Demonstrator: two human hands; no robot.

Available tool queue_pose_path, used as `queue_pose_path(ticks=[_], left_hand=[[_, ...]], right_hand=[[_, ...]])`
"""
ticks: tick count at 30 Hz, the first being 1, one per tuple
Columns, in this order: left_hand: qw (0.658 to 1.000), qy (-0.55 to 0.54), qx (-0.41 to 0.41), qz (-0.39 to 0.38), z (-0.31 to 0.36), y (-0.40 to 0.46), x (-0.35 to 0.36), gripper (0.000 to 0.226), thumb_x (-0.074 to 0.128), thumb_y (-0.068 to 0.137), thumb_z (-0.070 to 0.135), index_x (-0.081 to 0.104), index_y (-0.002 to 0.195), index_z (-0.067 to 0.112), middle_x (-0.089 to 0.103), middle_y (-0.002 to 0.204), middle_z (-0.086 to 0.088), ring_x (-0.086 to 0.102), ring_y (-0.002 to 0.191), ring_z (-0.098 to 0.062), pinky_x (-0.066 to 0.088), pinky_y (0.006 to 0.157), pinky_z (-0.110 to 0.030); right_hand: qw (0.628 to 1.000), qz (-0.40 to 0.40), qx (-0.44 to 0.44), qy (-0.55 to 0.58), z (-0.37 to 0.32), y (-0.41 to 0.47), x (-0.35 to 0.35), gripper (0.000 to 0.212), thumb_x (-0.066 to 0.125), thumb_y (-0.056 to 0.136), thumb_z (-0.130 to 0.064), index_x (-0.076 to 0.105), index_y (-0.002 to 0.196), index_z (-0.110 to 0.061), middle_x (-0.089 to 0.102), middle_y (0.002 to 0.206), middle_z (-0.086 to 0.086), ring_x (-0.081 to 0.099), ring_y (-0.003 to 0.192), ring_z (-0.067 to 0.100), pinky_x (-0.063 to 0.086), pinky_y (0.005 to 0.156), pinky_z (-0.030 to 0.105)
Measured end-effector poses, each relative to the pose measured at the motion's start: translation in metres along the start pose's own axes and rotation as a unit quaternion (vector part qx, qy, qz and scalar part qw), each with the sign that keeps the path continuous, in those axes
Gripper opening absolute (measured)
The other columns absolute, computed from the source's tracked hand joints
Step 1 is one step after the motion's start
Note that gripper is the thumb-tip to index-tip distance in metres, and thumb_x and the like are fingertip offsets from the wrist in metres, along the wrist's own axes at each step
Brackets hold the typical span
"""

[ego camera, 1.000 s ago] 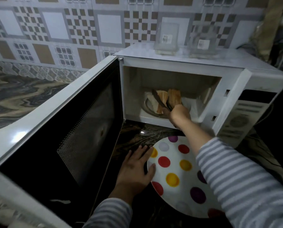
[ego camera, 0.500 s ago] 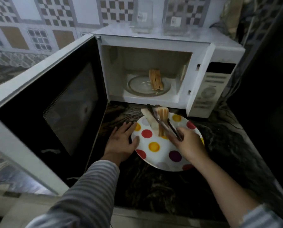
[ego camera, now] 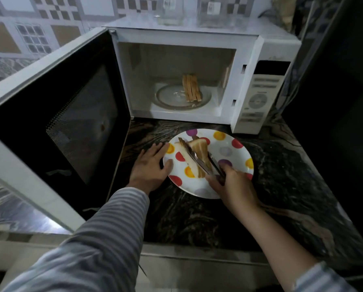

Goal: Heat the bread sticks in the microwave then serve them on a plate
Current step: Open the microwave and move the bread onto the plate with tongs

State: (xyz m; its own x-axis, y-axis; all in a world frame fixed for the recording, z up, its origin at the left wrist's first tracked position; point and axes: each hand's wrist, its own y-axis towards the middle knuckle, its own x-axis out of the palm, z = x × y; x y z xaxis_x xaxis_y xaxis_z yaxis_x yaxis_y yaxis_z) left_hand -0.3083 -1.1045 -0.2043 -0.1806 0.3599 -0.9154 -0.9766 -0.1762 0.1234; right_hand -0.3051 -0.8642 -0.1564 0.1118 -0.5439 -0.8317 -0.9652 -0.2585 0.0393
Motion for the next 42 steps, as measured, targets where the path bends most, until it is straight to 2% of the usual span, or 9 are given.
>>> queue_pose_path(ticks=[4,8,14,20,24,27,32,37,42], left_hand=[[1.0,-0.003,0.004,0.002,0.0,-0.001,0.0,0.086,0.012,0.072,0.068,0.024,0.15,0.033,0.025,0.158,0.005,0.015,0.147,-0.013,0.007,0.118,-0.036],[1.0,-0.005,0.004,0.001,0.0,-0.002,0.001,0.077,0.019,0.08,0.064,0.023,0.151,0.033,0.023,0.158,0.006,0.012,0.147,-0.011,0.005,0.118,-0.035],[1.0,-0.007,0.005,0.011,0.0,-0.001,0.001,0.085,0.01,0.073,0.068,0.023,0.15,0.035,0.023,0.158,0.008,0.012,0.147,-0.01,0.005,0.118,-0.034],[0.999,-0.017,0.011,0.026,0.001,-0.002,0.0,0.082,0.012,0.075,0.068,0.022,0.15,0.037,0.024,0.158,0.009,0.012,0.147,-0.008,0.005,0.117,-0.031],[1.0,-0.018,0.006,0.02,0.001,-0.002,0.0,0.079,0.011,0.076,0.068,0.018,0.15,0.04,0.02,0.158,0.012,0.009,0.146,-0.006,0.001,0.117,-0.029],[1.0,-0.021,0.008,0.022,0.0,-0.001,0.001,0.077,0.013,0.078,0.067,0.018,0.15,0.04,0.021,0.158,0.012,0.009,0.146,-0.006,0.0,0.116,-0.028],[1.0,-0.016,0.004,0.024,0.0,-0.001,0.001,0.076,0.013,0.078,0.068,0.017,0.15,0.041,0.02,0.158,0.014,0.008,0.146,-0.003,-0.003,0.115,-0.024],[1.0,-0.016,0.006,0.023,0.001,-0.001,-0.001,0.077,0.014,0.078,0.067,0.019,0.15,0.041,0.021,0.158,0.012,0.009,0.146,-0.004,0.0,0.116,-0.026],[1.0,-0.016,0.003,0.016,0.001,-0.002,-0.003,0.078,0.012,0.077,0.068,0.017,0.15,0.041,0.02,0.158,0.013,0.007,0.146,-0.003,-0.003,0.115,-0.024]], right_hand=[[1.0,0.007,-0.007,0.025,-0.002,0.0,-0.008,0.051,0.06,0.083,-0.057,0.054,0.115,-0.018,0.06,0.088,-0.008,0.059,0.085,0.015,0.04,0.066,0.027],[0.997,0.029,-0.013,0.074,-0.014,0.013,-0.028,0.041,0.067,0.08,-0.053,0.059,0.102,-0.02,0.062,0.087,-0.007,0.06,0.081,0.016,0.039,0.059,0.021],[0.995,0.075,0.009,0.061,-0.046,0.095,-0.051,0.06,0.062,0.08,-0.058,0.058,0.116,-0.01,0.064,0.106,0.007,0.061,0.092,0.025,0.038,0.064,0.026],[0.997,0.043,0.062,-0.01,-0.079,0.18,-0.044,0.044,0.056,0.086,-0.057,0.055,0.085,-0.013,0.054,0.078,0.002,0.052,0.07,0.02,0.038,0.058,0.028],[0.996,0.022,0.088,-0.012,-0.088,0.221,-0.031,0.053,0.057,0.083,-0.061,0.063,0.093,-0.01,0.065,0.088,0.007,0.063,0.079,0.029,0.048,0.064,0.032],[0.995,0.017,0.094,-0.008,-0.092,0.241,-0.023,0.042,0.06,0.083,-0.056,0.06,0.081,-0.013,0.07,0.095,0.008,0.067,0.085,0.029,0.046,0.062,0.029],[0.99,0.023,0.133,-0.032,-0.097,0.256,-0.017,0.036,0.057,0.09,-0.031,0.062,0.116,-0.007,0.062,0.121,0.01,0.059,0.111,0.032,0.035,0.077,0.032],[0.989,0.044,0.138,-0.029,-0.095,0.265,-0.013,0.035,0.044,0.095,-0.02,0.059,0.124,-0.007,0.057,0.131,0.014,0.053,0.121,0.033,0.04,0.095,0.037],[0.992,0.033,0.124,-0.013,-0.084,0.261,-0.011,0.039,0.056,0.094,-0.038,0.062,0.115,-0.005,0.065,0.115,0.013,0.062,0.104,0.032,0.042,0.071,0.032]])
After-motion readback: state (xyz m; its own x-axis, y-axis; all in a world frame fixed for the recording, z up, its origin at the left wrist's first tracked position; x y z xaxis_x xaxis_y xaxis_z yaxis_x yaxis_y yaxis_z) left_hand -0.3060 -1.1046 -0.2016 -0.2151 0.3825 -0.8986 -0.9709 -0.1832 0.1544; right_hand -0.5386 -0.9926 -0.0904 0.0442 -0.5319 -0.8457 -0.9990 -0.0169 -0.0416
